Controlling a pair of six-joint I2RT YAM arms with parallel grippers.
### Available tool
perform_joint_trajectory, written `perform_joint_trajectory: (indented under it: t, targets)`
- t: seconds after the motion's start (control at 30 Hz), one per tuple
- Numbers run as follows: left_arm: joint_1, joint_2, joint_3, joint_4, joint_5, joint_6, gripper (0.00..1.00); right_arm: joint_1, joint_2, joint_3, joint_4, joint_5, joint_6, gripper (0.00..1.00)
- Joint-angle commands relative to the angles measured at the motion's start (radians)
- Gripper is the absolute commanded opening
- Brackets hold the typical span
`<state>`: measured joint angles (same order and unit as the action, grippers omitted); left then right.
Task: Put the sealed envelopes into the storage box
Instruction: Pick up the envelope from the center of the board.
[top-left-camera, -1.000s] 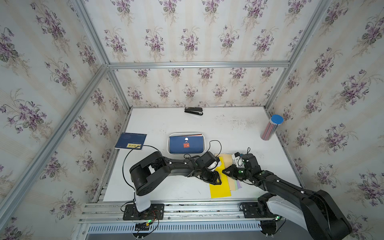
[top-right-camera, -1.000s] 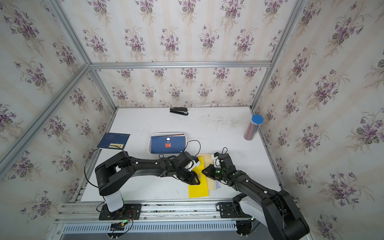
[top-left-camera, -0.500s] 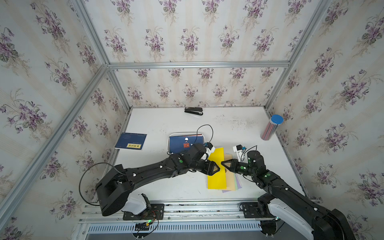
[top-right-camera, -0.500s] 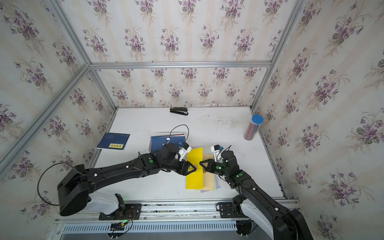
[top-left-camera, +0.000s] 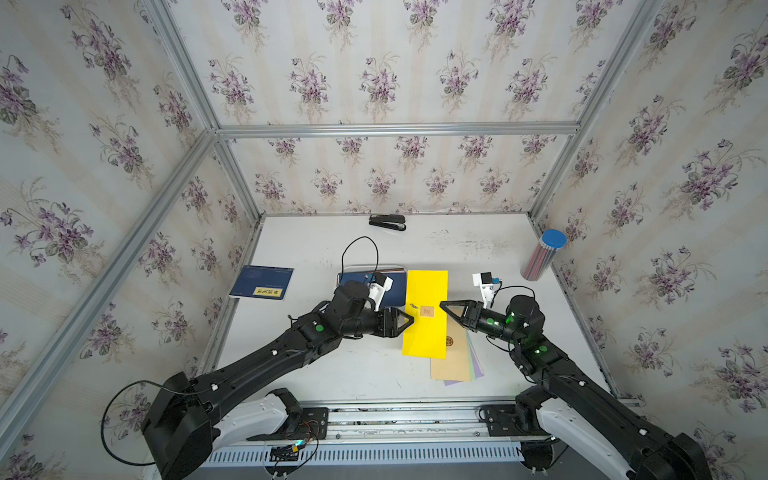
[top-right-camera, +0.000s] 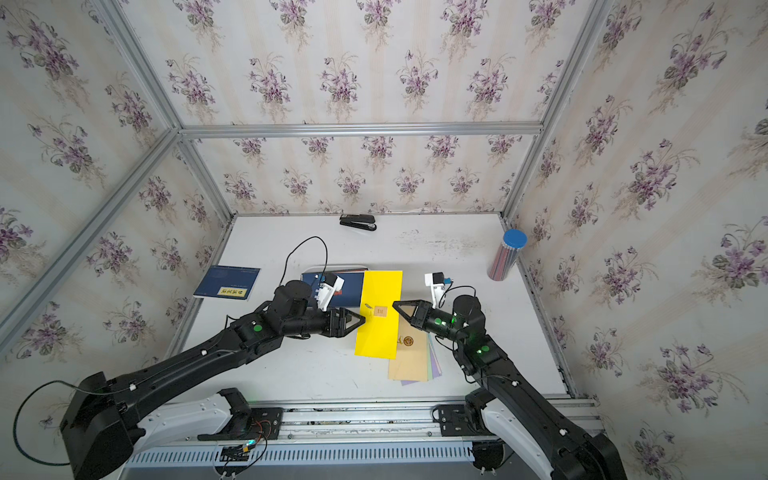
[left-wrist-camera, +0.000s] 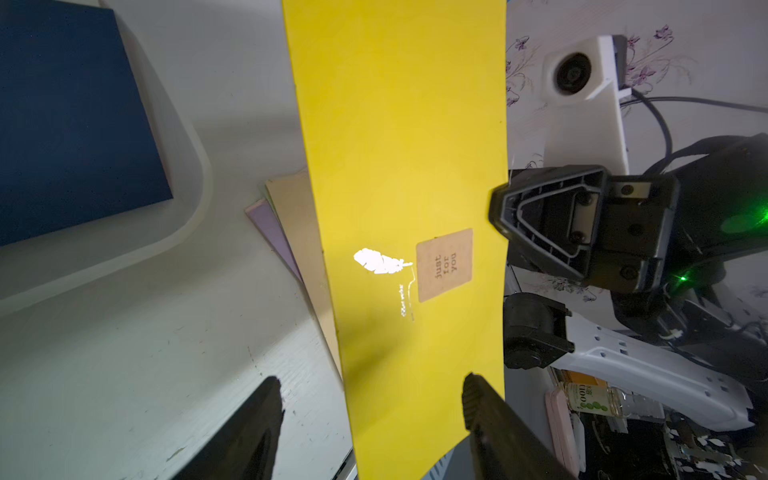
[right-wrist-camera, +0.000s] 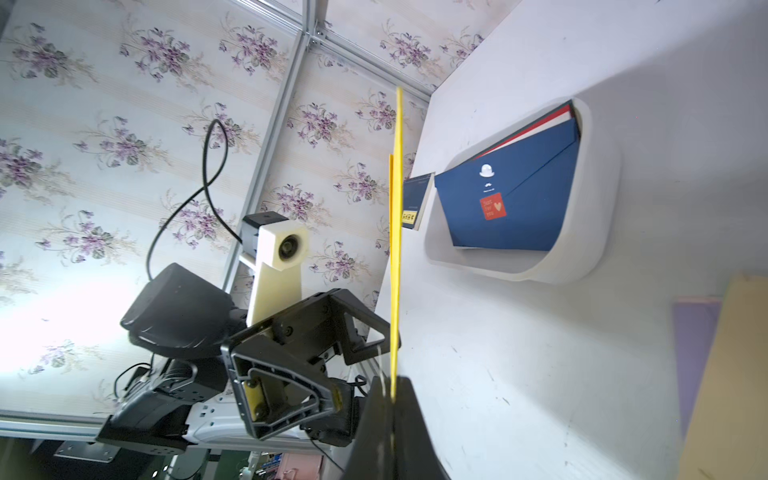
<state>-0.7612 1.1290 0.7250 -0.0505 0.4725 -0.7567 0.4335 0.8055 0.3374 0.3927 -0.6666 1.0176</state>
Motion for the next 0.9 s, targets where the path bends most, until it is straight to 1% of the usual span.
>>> perform_joint_trajectory:
  t: [0.0, 0.13, 0.33, 0.47, 0.5, 0.6, 0.63, 0.67, 0.7, 0.73, 0.77, 0.8, 0.87]
  targets:
    - [0.007, 0.009, -0.007, 0.089, 0.063, -0.02, 0.69, 0.002, 0.013, -0.006, 0.108, -0.041, 0.079, 0.0]
    - [0.009, 0.039, -0.012, 0.186, 0.112, -0.048, 0.67, 0.002, 0.018, -0.02, 0.127, -0.045, 0.081, 0.0]
    - [0.008, 0.044, -0.013, 0.263, 0.142, -0.074, 0.56, 0.002, 0.036, -0.046, 0.143, -0.043, 0.087, 0.0]
    - [0.008, 0.048, -0.008, 0.274, 0.153, -0.084, 0.39, 0.002, 0.052, -0.062, 0.159, -0.039, 0.088, 0.0]
    - [0.008, 0.051, -0.004, 0.265, 0.153, -0.08, 0.31, 0.003, 0.053, -0.064, 0.162, -0.039, 0.088, 0.0]
    - [0.012, 0.056, 0.003, 0.234, 0.152, -0.066, 0.16, 0.003, 0.059, -0.064, 0.172, -0.038, 0.082, 0.0]
    - [0.014, 0.057, 0.01, 0.211, 0.149, -0.057, 0.09, 0.002, 0.062, -0.064, 0.172, -0.037, 0.076, 0.02]
    - [0.026, 0.055, 0.023, 0.172, 0.149, -0.036, 0.01, 0.001, 0.065, -0.064, 0.166, -0.036, 0.064, 0.17]
    - [0.043, 0.051, 0.048, 0.106, 0.154, 0.003, 0.0, 0.001, 0.068, -0.058, 0.152, -0.034, 0.029, 0.3]
    - [0.063, 0.045, 0.076, 0.033, 0.155, 0.049, 0.0, 0.001, 0.07, -0.049, 0.121, -0.027, -0.028, 0.37]
    - [0.088, 0.042, 0.116, -0.062, 0.153, 0.125, 0.0, 0.001, 0.068, -0.033, 0.041, 0.009, -0.114, 0.42]
    - [0.125, 0.046, 0.167, -0.169, 0.148, 0.204, 0.0, 0.0, 0.064, -0.018, -0.042, 0.058, -0.19, 0.44]
    - [0.201, 0.07, 0.28, -0.415, 0.14, 0.363, 0.0, -0.008, 0.062, -0.018, -0.112, 0.104, -0.291, 0.46]
